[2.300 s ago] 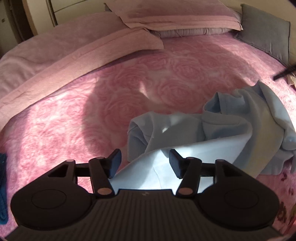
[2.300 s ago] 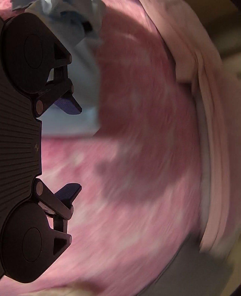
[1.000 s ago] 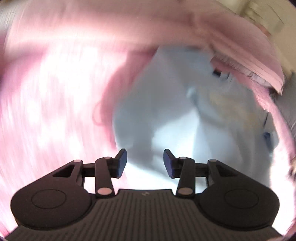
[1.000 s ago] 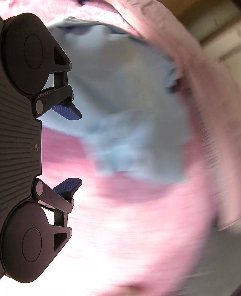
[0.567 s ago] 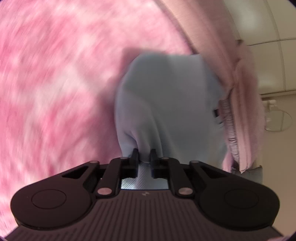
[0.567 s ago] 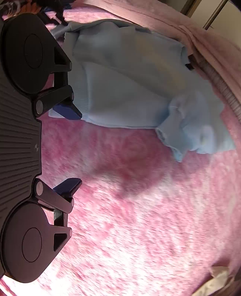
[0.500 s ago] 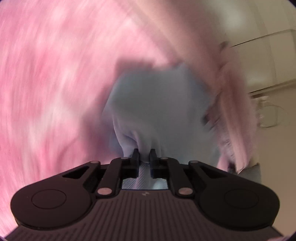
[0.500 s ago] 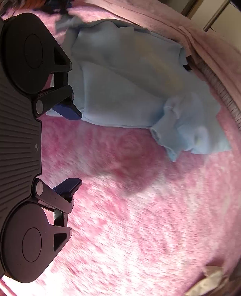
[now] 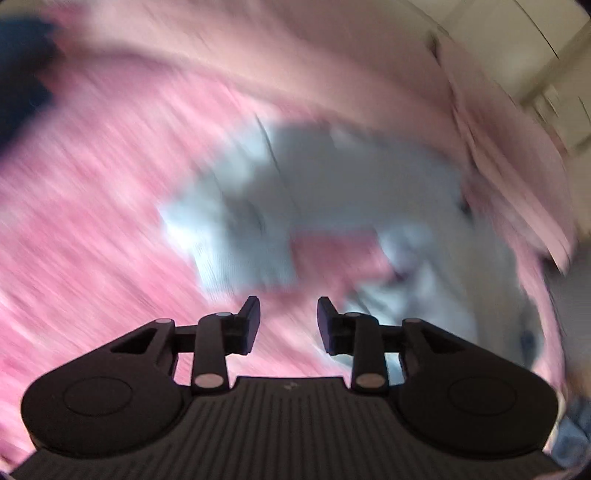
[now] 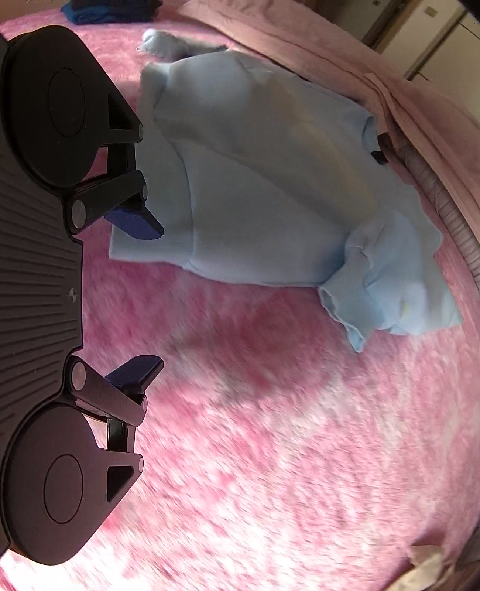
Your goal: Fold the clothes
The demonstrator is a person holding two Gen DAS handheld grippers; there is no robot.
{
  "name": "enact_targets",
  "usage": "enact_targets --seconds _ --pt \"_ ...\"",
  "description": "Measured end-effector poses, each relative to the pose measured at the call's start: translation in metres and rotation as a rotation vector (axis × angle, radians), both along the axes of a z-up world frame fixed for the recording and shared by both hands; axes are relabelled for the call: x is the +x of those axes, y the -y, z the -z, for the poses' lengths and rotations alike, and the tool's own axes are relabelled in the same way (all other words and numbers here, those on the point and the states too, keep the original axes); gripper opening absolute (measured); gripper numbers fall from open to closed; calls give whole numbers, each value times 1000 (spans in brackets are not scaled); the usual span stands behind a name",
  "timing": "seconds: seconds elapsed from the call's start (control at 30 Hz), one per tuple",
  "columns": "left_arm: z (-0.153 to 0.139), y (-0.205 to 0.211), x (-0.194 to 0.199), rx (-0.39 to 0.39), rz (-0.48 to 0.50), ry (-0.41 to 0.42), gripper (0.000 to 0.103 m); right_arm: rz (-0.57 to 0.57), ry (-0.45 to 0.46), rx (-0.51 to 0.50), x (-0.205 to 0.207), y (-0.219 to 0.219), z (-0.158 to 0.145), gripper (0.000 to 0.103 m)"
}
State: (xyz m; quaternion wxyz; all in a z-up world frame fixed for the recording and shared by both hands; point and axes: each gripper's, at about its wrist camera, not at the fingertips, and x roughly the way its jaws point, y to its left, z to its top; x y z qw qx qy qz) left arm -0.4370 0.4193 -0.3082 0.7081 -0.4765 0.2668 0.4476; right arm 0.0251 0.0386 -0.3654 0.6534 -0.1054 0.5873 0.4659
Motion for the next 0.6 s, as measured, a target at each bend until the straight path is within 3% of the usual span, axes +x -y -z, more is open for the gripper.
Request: enact_targets --seconds 0.03,0.1,0.17,0.23,0.27,0.3,0.37,0.4,0.43,0.47,0.6 --pt "13 2 13 -15 15 33 30 19 -13 10 0 1 2 73" --pt "30 -4 35 -4 52 55 41 69 -48 50 4 3 5 73" --pt "45 -14 56 4 96 20 45 132 -99 92 9 5 9 73" --pt "58 -21 73 6 142 -30 39 204 -166 143 13 6 15 73" --pt "61 -20 76 3 165 -55 21 244 -203 163 15 5 20 73" --pt "64 -18 80 1 188 -80 11 273 -235 172 15 2 24 73" --pt "61 -13 71 -23 183 -48 6 306 -272 179 12 -6 34 72" --pt "58 -10 65 -39 173 -20 6 291 -261 177 9 -11 35 67" --pt "55 -6 58 -54 162 8 6 250 -251 169 6 -17 34 46" --pt "52 -3 51 -69 152 36 6 211 -236 161 3 -22 32 12" --pt "22 32 2 -165 87 225 5 85 -139 171 7 -25 -10 10"
